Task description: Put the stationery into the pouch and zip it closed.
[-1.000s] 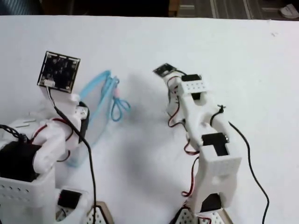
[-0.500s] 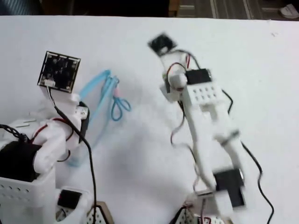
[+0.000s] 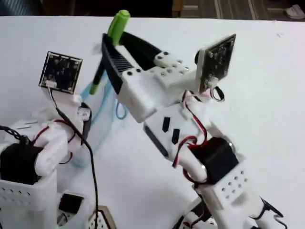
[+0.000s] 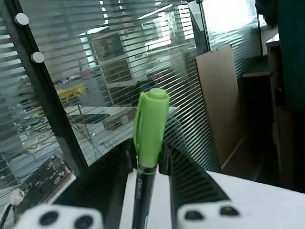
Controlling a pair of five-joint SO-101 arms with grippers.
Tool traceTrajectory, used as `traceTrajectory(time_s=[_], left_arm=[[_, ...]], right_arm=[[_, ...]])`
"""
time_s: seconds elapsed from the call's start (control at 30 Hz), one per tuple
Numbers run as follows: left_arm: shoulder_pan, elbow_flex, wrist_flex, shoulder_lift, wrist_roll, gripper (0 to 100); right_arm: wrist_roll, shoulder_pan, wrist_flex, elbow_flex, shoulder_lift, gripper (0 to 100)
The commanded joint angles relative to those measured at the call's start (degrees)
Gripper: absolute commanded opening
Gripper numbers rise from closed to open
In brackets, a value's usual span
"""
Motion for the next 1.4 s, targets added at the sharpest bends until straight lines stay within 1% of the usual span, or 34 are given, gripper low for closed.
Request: traceTrajectory(time_s=[0.0, 0.1, 0.23, 0.33, 0.43, 0.5, 0.57, 0.63, 0.67, 0.77, 0.83, 0.9, 0.93, 1.03, 1.1, 1.17, 1.23, 1.3, 1.37], left_arm=[[0.1, -0.4, -1.3, -0.2, 0.4, 2], [0.1, -0.4, -1.3, -0.2, 0.4, 2], [-0.1, -0.4, -1.3, -0.2, 0.3, 2], [-0.1, -0.4, -1.3, -0.2, 0.3, 2], [0.0, -0.4, -1.3, -0.2, 0.4, 2], [0.0, -0.4, -1.5, -0.2, 0.5, 2], [0.0, -0.4, -2.1, -0.2, 0.5, 2], [-0.1, -0.4, -2.2, -0.2, 0.5, 2], [-0.1, -0.4, -2.2, -0.2, 0.5, 2], [-0.1, -0.4, -2.5, -0.2, 0.5, 2], [-0.1, -0.4, -2.5, -0.2, 0.5, 2], [-0.1, -0.4, -2.5, -0.2, 0.5, 2], [-0.1, -0.4, -2.5, -0.2, 0.5, 2], [-0.1, -0.4, -2.5, -0.2, 0.5, 2], [-0.1, -0.4, -2.5, -0.2, 0.5, 2], [-0.1, -0.4, -2.4, -0.2, 0.5, 2], [-0.1, -0.4, -2.3, -0.2, 0.5, 2], [-0.1, -0.4, -2.5, -0.2, 0.5, 2], [-0.1, -0.4, -2.9, -0.2, 0.5, 2]], right_arm=[[-1.1, -0.7, 0.3, 0.0, 1.9, 1.7], [-1.0, -0.7, 0.7, 0.5, 4.5, 1.7], [-0.3, -0.7, 0.7, 5.1, 5.9, 1.7], [3.7, -0.8, 0.6, 8.2, 5.8, 2.2], [5.5, -0.9, 1.5, 8.4, 5.6, 3.3], [8.2, -2.2, 3.3, 8.3, 5.4, 9.6], [12.3, -4.5, 4.4, 8.7, 4.3, 19.9], [12.7, -5.1, 4.5, 8.7, 3.2, 29.2], [12.7, -5.1, 4.6, 8.5, 2.6, 31.8], [12.7, -4.8, 4.6, 7.7, 0.7, 32.5], [12.7, -3.3, 4.2, 7.0, -0.7, 31.6], [12.8, -0.6, 4.4, 5.1, -1.6, 29.6], [13.0, 2.3, 4.6, 4.0, -1.7, 28.6], [13.1, 14.2, 5.9, 3.9, -1.5, 26.1], [14.7, 22.0, 11.0, 5.5, 0.4, 26.1], [20.3, 27.9, 14.9, 8.0, 4.5, 26.1], [28.7, 32.2, 17.5, 11.3, 10.2, 26.0], [37.3, 35.1, 19.1, 13.9, 16.9, 26.0], [43.0, 36.4, 18.7, 15.8, 24.5, 25.9]])
